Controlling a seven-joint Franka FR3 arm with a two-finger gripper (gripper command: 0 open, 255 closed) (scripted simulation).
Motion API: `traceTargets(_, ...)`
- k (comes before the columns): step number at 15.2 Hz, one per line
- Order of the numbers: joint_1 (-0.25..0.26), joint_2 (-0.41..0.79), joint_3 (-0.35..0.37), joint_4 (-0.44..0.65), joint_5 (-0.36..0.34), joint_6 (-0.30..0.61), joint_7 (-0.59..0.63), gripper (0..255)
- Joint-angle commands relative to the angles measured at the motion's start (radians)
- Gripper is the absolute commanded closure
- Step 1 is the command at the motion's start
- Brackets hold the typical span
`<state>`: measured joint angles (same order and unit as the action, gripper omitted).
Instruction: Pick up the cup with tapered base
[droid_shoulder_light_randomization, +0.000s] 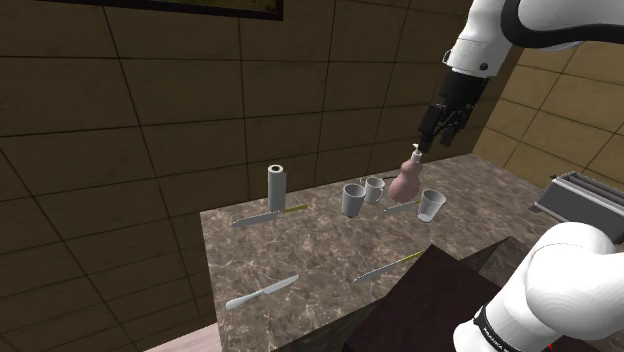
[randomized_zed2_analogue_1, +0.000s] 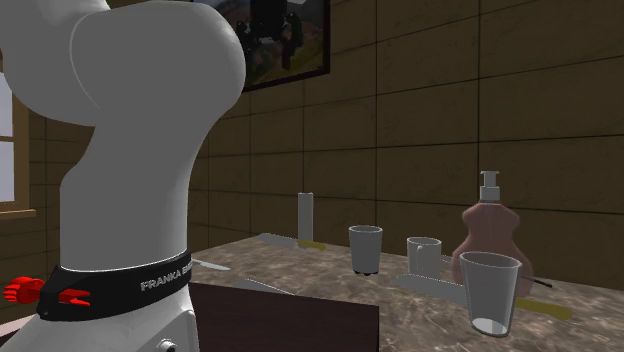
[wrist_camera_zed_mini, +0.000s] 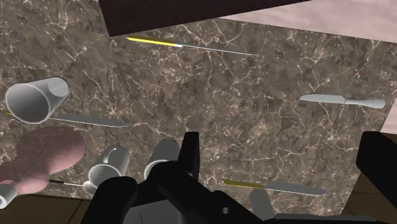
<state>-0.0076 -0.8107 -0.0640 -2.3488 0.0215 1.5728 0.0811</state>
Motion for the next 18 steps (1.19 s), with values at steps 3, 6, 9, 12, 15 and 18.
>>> traceTargets(3, -0.006, 0.032, -0.021, -0.031, -0.011, 0.066, -0.021, 0)
traceTargets(6, -0.014, 0.092, -0.053, -0.068, -0.024, 0.165, -0.053, 0)
traceTargets(9, -0.021, 0.164, -0.086, -0.092, -0.034, 0.265, -0.085, 0)
traceTargets(12, -0.025, 0.248, -0.119, -0.103, -0.037, 0.364, -0.118, 0)
traceTargets(15, -0.026, 0.343, -0.153, -0.101, -0.033, 0.459, -0.155, 0)
traceTargets(18, -0.024, 0.446, -0.186, -0.086, -0.018, 0.550, -0.196, 0)
